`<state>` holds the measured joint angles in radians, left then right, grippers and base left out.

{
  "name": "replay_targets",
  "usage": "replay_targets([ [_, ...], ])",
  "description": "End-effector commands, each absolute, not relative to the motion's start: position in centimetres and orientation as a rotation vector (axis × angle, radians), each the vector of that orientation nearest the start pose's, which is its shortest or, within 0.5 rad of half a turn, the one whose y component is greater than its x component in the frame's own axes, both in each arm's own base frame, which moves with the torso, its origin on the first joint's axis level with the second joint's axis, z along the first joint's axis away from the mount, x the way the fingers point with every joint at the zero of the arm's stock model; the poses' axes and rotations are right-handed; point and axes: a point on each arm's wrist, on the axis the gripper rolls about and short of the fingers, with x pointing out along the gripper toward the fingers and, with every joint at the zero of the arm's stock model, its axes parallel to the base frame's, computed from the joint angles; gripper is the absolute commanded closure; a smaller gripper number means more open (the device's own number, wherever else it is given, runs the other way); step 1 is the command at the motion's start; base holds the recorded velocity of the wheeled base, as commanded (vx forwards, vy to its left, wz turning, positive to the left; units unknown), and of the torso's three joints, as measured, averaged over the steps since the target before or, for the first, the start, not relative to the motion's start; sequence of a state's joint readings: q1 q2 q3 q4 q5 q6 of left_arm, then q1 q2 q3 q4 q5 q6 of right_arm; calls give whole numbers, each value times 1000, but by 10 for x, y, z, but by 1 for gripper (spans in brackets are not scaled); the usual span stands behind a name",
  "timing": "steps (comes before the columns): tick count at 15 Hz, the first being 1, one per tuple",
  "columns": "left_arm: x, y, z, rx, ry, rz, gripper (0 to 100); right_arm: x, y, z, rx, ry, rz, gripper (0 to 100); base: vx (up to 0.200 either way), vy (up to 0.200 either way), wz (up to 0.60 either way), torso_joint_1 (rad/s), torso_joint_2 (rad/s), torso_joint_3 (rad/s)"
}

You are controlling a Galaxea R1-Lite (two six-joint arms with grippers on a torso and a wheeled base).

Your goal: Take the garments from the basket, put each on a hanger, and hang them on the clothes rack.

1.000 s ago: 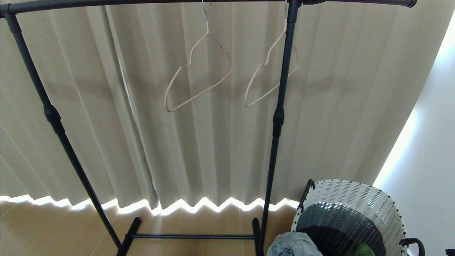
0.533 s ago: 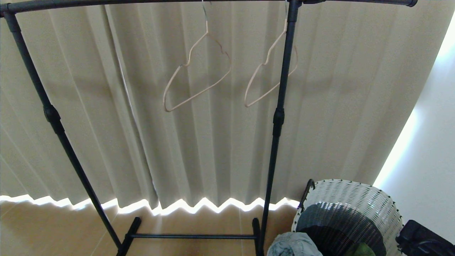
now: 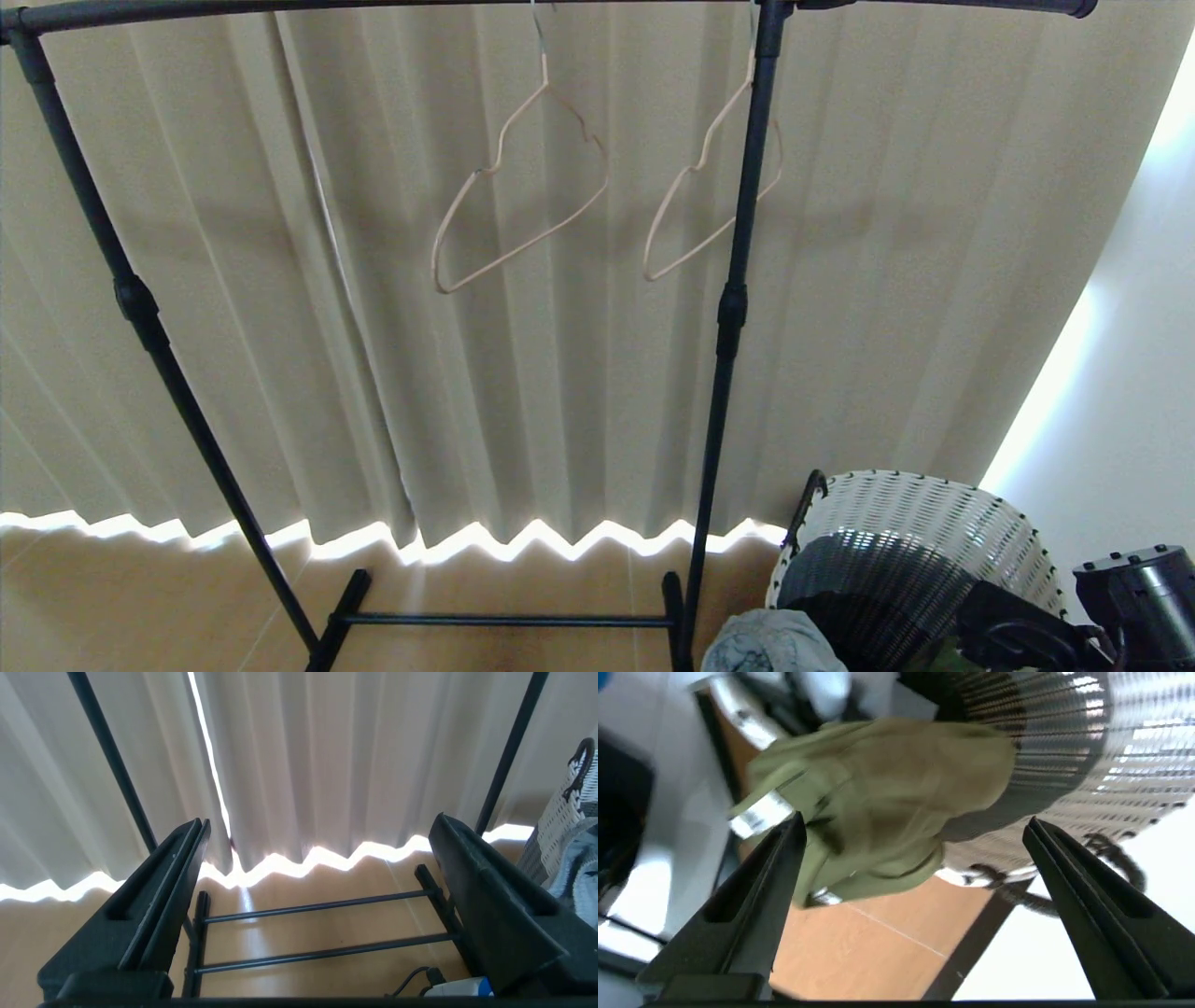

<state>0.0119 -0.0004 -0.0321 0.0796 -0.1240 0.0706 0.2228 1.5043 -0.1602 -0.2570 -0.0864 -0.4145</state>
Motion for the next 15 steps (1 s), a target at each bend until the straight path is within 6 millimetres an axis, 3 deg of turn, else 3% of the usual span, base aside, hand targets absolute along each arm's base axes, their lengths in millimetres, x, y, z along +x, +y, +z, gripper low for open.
replay_targets([
  [1, -26, -3, 76, 67, 43, -114, 0, 146, 31, 45, -558, 1085, 333, 0, 0, 0, 0, 0, 0, 0],
  [7, -26, -3, 76, 67, 43, -114, 0, 158, 31, 35, -605, 1077, 247, 0, 0, 0, 0, 0, 0, 0],
  [8, -26, -3, 76, 66, 44, -114, 0, 158, 31, 36, -606, 1067, 244, 100, 0, 0, 0, 0, 0, 0],
  [12, -26, -3, 76, 66, 44, -114, 0, 156, 31, 43, -599, 1019, 232, 100, 0, 0, 0, 0, 0, 0],
  [15, -26, -3, 76, 67, 43, -114, 0, 140, 26, 61, -574, 898, 199, 100, 0, 0, 0, 0, 0, 0],
])
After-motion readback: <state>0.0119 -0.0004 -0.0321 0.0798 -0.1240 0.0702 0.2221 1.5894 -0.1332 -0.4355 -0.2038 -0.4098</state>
